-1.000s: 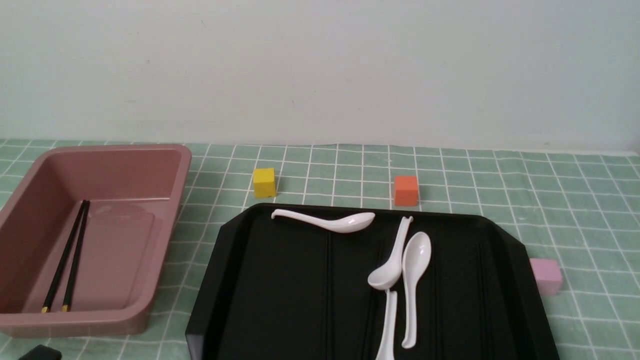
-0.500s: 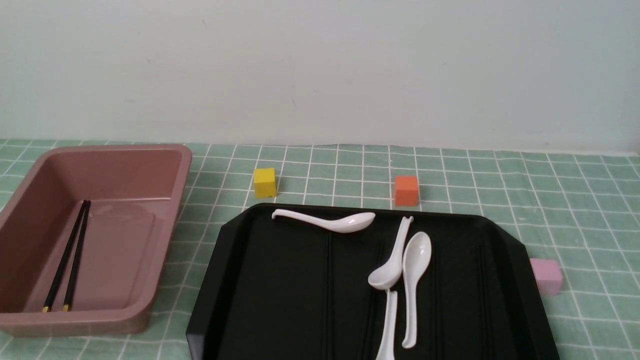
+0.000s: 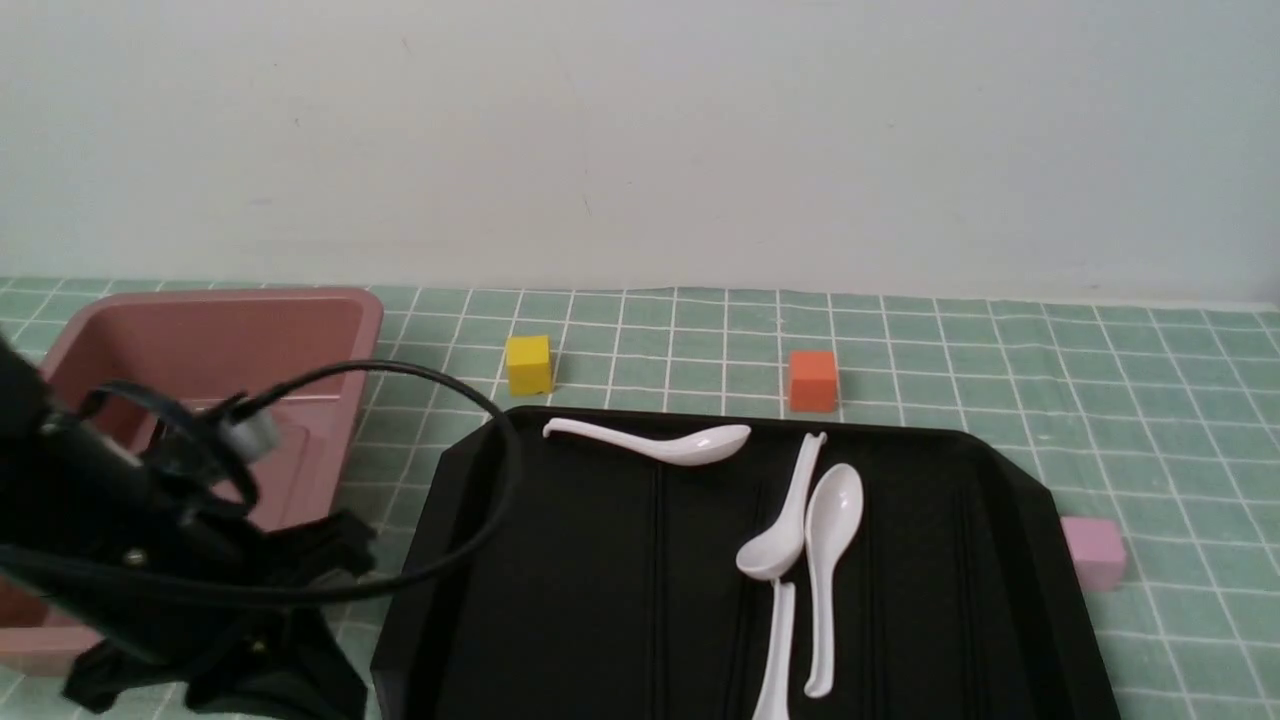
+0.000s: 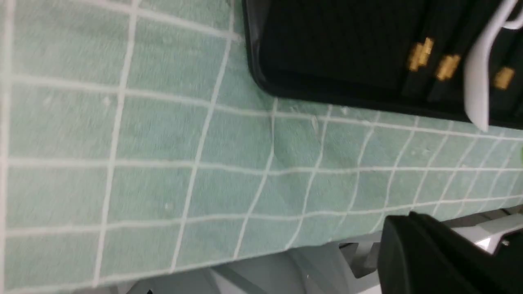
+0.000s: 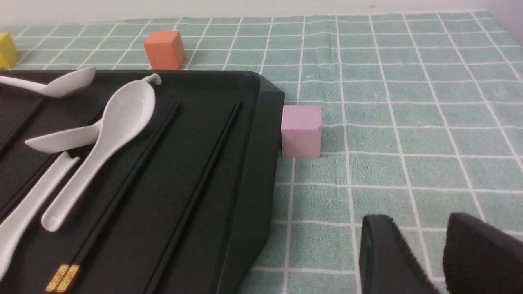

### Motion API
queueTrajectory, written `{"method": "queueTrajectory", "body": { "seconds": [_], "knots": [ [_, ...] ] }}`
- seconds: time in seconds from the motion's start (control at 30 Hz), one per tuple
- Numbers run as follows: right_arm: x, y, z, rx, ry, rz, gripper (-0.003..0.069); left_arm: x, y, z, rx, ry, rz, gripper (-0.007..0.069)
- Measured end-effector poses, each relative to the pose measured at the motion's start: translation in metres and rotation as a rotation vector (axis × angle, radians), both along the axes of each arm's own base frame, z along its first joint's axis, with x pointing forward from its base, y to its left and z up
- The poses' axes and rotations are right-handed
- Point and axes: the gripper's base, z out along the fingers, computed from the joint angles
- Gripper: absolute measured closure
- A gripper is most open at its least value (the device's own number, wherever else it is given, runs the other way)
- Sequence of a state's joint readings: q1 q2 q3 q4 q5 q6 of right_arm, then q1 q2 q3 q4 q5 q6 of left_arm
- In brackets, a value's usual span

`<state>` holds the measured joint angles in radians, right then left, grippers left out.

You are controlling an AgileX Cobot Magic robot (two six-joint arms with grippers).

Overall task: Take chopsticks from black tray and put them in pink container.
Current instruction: 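Reach over to the black tray and grasp a pair of chopsticks with the left gripper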

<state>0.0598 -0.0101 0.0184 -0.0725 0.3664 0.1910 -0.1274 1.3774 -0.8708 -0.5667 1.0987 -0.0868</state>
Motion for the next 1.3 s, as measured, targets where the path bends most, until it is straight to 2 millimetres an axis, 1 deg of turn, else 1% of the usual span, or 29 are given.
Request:
{"method": "queueTrajectory", "body": {
  "seconds": [0.03, 0.13, 0.23, 0.3, 0.37, 0.47, 0.5, 0.53, 0.6, 0.63, 0.7, 0.73, 0.77, 0.9, 0.97, 1.07, 1.1, 1.2, 1.3],
  "knots": [
    [0.000, 0.000, 0.000, 0.000, 0.000, 0.000, 0.0419, 0.008, -0.015, -0.008, 0.014, 0.020, -0.025, 0.0637],
    [0.000, 0.000, 0.000, 0.000, 0.000, 0.000, 0.0419, 0.015, -0.050, -0.017, 0.053, 0.039, -0.068, 0.0637],
    [0.000, 0.000, 0.000, 0.000, 0.000, 0.000, 0.0419, 0.025, -0.088, -0.023, 0.124, 0.009, -0.098, 0.0636],
    [0.000, 0.000, 0.000, 0.000, 0.000, 0.000, 0.0419, 0.029, -0.106, -0.025, 0.161, -0.026, -0.126, 0.0622],
    [0.000, 0.000, 0.000, 0.000, 0.000, 0.000, 0.0419, 0.032, -0.123, -0.026, 0.191, -0.072, -0.142, 0.0586],
    [0.000, 0.000, 0.000, 0.000, 0.000, 0.000, 0.0419, 0.034, -0.136, -0.028, 0.209, -0.105, -0.137, 0.0543],
    [0.000, 0.000, 0.000, 0.000, 0.000, 0.000, 0.0419, 0.035, -0.143, -0.029, 0.217, -0.126, -0.135, 0.0515],
    [0.000, 0.000, 0.000, 0.000, 0.000, 0.000, 0.0419, 0.038, -0.151, -0.031, 0.228, -0.163, -0.126, 0.0458],
    [0.000, 0.000, 0.000, 0.000, 0.000, 0.000, 0.0419, 0.041, -0.156, -0.035, 0.238, -0.185, -0.103, 0.0398],
    [0.000, 0.000, 0.000, 0.000, 0.000, 0.000, 0.0419, 0.044, -0.159, -0.039, 0.239, -0.200, -0.086, 0.0354],
    [0.000, 0.000, 0.000, 0.000, 0.000, 0.000, 0.0419, 0.046, -0.161, -0.043, 0.240, -0.207, -0.070, 0.0326],
    [0.000, 0.000, 0.000, 0.000, 0.000, 0.000, 0.0419, 0.049, -0.163, -0.049, 0.238, -0.209, -0.053, 0.0296],
    [0.000, 0.000, 0.000, 0.000, 0.000, 0.000, 0.0419, 0.050, -0.165, -0.053, 0.237, -0.207, -0.044, 0.0281],
    [0.000, 0.000, 0.000, 0.000, 0.000, 0.000, 0.0419, 0.054, -0.168, -0.066, 0.248, -0.183, -0.035, 0.0265],
    [0.000, 0.000, 0.000, 0.000, 0.000, 0.000, 0.0419, 0.057, -0.171, -0.068, 0.255, -0.167, -0.035, 0.0265],
    [0.000, 0.000, 0.000, 0.000, 0.000, 0.000, 0.0419, 0.061, -0.175, -0.065, 0.259, -0.157, -0.036, 0.0272],
    [0.000, 0.000, 0.000, 0.000, 0.000, 0.000, 0.0419, 0.066, -0.179, -0.061, 0.263, -0.157, -0.041, 0.0279],
    [0.000, 0.000, 0.000, 0.000, 0.000, 0.000, 0.0419, 0.073, -0.183, -0.061, 0.287, -0.156, -0.055, 0.0288],
    [0.000, 0.000, 0.000, 0.000, 0.000, 0.000, 0.0419, 0.077, -0.186, -0.070, 0.315, -0.135, -0.066, 0.0292]
  ]
}}
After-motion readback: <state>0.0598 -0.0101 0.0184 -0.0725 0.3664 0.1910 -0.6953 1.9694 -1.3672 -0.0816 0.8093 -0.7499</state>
